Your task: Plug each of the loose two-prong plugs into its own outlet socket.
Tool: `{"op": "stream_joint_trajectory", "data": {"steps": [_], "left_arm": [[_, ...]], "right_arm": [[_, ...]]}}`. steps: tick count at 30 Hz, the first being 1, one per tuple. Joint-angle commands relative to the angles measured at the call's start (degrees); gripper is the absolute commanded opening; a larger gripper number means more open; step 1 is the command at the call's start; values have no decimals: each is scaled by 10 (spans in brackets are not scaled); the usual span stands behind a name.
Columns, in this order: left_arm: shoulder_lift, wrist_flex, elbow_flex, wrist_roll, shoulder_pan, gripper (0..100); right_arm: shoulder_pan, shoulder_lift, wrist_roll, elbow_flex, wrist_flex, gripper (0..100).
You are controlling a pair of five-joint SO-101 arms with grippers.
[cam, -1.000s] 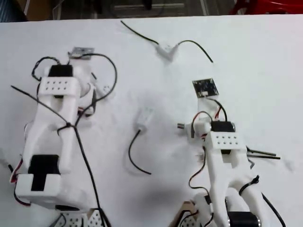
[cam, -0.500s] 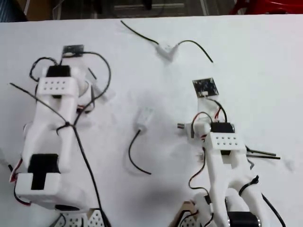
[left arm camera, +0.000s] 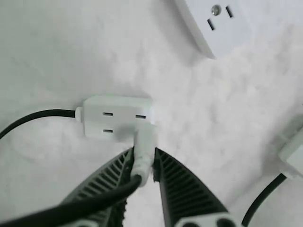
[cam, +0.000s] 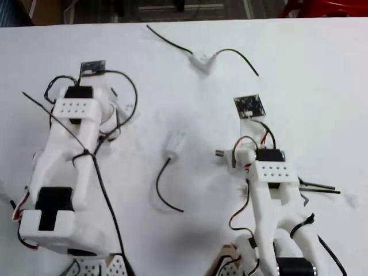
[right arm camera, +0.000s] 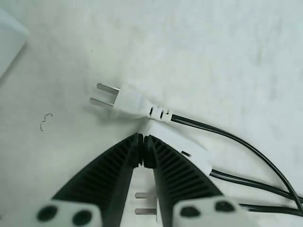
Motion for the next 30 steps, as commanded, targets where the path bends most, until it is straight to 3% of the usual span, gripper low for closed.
{"op": "stream_joint_trajectory", "data": {"steps": [1,9,30], "left_arm": [[-4,-11,0,4,4,25],[-3,-31,5,4,-32,25],[-3,-32,20,23,7,25]], "right_arm": [[-4,-20,-2,-4,-7,20],[-4,-20,-1,-4,-7,20],[-4,-20,-1,-4,-7,20]]}}
